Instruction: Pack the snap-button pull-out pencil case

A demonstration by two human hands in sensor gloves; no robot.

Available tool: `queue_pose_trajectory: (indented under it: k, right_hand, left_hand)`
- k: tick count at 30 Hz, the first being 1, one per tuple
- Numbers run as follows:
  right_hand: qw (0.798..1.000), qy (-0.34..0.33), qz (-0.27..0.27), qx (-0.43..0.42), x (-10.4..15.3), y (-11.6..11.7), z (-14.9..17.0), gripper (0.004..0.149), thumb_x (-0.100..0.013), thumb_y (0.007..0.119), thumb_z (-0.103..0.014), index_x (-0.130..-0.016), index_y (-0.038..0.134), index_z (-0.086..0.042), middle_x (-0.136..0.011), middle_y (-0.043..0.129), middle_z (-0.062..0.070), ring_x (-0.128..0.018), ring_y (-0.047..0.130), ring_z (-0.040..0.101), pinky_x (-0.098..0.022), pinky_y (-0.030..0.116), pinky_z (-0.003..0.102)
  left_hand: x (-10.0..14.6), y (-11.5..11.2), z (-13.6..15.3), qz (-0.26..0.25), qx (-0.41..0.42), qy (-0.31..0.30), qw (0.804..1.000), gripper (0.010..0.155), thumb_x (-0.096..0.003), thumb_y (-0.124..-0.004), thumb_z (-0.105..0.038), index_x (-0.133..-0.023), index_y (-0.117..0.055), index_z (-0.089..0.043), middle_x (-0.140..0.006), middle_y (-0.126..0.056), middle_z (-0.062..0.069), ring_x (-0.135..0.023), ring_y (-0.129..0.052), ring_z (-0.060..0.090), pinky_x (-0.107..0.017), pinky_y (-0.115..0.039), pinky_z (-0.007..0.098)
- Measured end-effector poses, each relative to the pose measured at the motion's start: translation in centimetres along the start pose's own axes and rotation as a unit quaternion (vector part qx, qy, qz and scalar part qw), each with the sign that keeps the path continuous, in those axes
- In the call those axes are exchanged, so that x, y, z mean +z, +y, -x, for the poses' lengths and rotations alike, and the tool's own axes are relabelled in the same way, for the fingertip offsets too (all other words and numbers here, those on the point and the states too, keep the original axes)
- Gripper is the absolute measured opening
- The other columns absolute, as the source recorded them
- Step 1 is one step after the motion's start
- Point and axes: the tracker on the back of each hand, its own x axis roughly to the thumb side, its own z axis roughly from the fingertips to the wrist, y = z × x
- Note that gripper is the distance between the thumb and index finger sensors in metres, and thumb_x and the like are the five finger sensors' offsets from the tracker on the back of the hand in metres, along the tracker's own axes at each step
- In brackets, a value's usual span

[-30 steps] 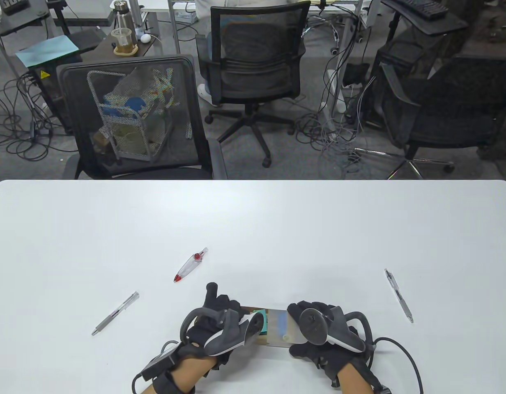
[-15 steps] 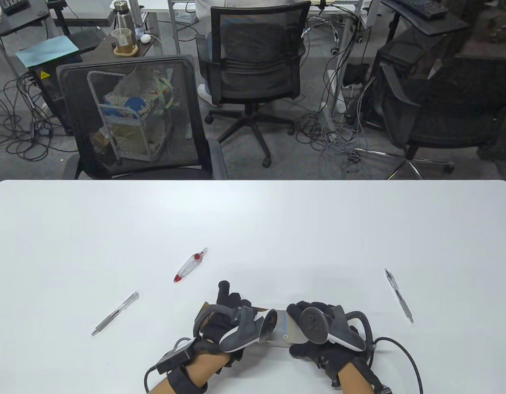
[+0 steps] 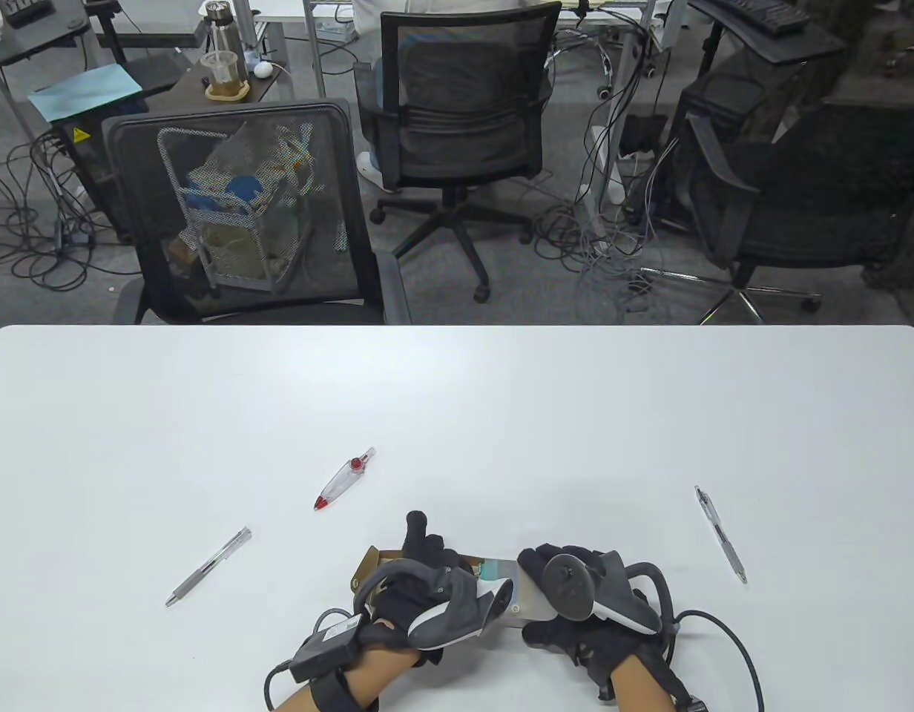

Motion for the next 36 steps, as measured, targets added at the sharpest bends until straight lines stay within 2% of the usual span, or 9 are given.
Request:
queue_pose_trajectory:
  k: [5, 8, 13, 16, 21, 26, 30, 33, 36]
  right_hand:
    - [1.0, 0.0, -0.002, -0.005, 0.0, 0.1, 0.0, 0.093, -0.027, 0.087, -0.065, -0.106, 0.049, -0.036, -0.114, 0.058, -0.005, -0.102, 0.064, 0.029, -0.075, 0.053, 0.058]
    - [1.0, 0.0, -0.001, -0.004, 0.1, 0.1, 0.0, 0.093, -0.027, 0.087, -0.065, -0.106, 0.048, -0.036, -0.115, 0.057, -0.005, -0.102, 0.063, 0.029, -0.075, 0.052, 0.058]
    - [1.0, 0.0, -0.001, 0.0, 0.1, 0.1, 0.0, 0.093, -0.027, 0.087, -0.065, -0.107, 0.048, -0.036, -0.115, 0.057, -0.005, -0.102, 0.063, 0.03, -0.075, 0.052, 0.058]
    - [1.0, -0.001, -0.001, 0.0, 0.1, 0.1, 0.0, 0.093, -0.027, 0.087, -0.065, -0.106, 0.048, -0.036, -0.115, 0.057, -0.005, -0.102, 0.063, 0.03, -0.075, 0.052, 0.058]
    - [1.0, -0.001, 0.0, 0.003, 0.1, 0.1, -0.1, 0.094, -0.027, 0.087, -0.065, -0.107, 0.048, -0.035, -0.115, 0.056, -0.005, -0.102, 0.063, 0.03, -0.075, 0.052, 0.058]
    - [1.0, -0.003, 0.005, 0.008, 0.2, 0.1, -0.1, 0.094, -0.027, 0.087, -0.066, -0.107, 0.048, -0.035, -0.115, 0.056, -0.004, -0.102, 0.063, 0.03, -0.075, 0.052, 0.058]
    - [1.0, -0.004, 0.003, 0.011, 0.2, 0.1, -0.2, 0.094, -0.028, 0.086, -0.066, -0.107, 0.047, -0.035, -0.115, 0.056, -0.003, -0.103, 0.063, 0.03, -0.075, 0.052, 0.058]
    - [1.0, -0.005, -0.01, -0.004, 0.2, -0.1, 0.1, 0.096, -0.027, 0.085, -0.067, -0.108, 0.045, -0.033, -0.117, 0.052, -0.001, -0.105, 0.058, 0.033, -0.075, 0.048, 0.061]
    - [0.997, 0.012, 0.034, -0.062, 0.8, -2.0, 1.9, 0.095, -0.029, 0.082, -0.07, -0.108, 0.044, -0.033, -0.118, 0.05, 0.0, -0.106, 0.054, 0.034, -0.075, 0.047, 0.062]
  left_hand:
    - [0.0, 0.2, 1.1, 0.059, 0.017, -0.003, 0.998, 0.055, -0.0363, -0.085, -0.045, -0.091, -0.082, -0.041, -0.089, -0.094, -0.015, -0.091, -0.09, 0.015, -0.085, -0.045, 0.058]
    - [0.3, 0.5, 2.9, 0.061, 0.08, 0.0, 0.995, 0.053, -0.0356, -0.085, -0.049, -0.088, -0.085, -0.043, -0.09, -0.095, -0.014, -0.091, -0.091, 0.016, -0.085, -0.047, 0.057]
    - [2.4, 1.0, 8.1, 0.003, 0.171, 0.058, 0.984, 0.059, -0.0338, -0.085, -0.054, -0.092, -0.082, -0.044, -0.098, -0.087, -0.013, -0.1, -0.083, 0.019, -0.086, -0.045, 0.057]
    - [4.4, 0.7, 12.0, -0.043, 0.214, 0.106, 0.97, 0.064, -0.0335, -0.085, -0.056, -0.096, -0.077, -0.043, -0.105, -0.08, -0.012, -0.106, -0.075, 0.021, -0.086, -0.042, 0.059]
    - [7.9, -1.7, 17.2, -0.076, 0.252, 0.176, 0.949, 0.075, -0.0341, -0.083, -0.058, -0.104, -0.061, -0.046, -0.117, -0.06, -0.011, -0.116, -0.055, 0.025, -0.087, -0.031, 0.061]
    - [9.8, -4.3, 19.2, -0.076, 0.257, 0.211, 0.94, 0.081, -0.0334, -0.082, -0.062, -0.108, -0.051, -0.048, -0.121, -0.048, -0.012, -0.12, -0.045, 0.026, -0.087, -0.026, 0.063]
    - [10.0, -4.3, 19.6, -0.087, 0.274, 0.218, 0.933, 0.081, -0.0333, -0.081, -0.062, -0.107, -0.051, -0.049, -0.121, -0.049, -0.012, -0.12, -0.045, 0.026, -0.087, -0.026, 0.063]
    - [10.0, -4.3, 19.4, -0.086, 0.262, 0.213, 0.937, 0.081, -0.0332, -0.081, -0.062, -0.107, -0.05, -0.049, -0.121, -0.049, -0.012, -0.12, -0.045, 0.026, -0.087, -0.026, 0.063]
    - [10.0, -4.4, 19.3, -0.085, 0.262, 0.213, 0.937, 0.081, -0.0332, -0.082, -0.062, -0.107, -0.051, -0.049, -0.121, -0.049, -0.012, -0.12, -0.045, 0.026, -0.087, -0.026, 0.063]
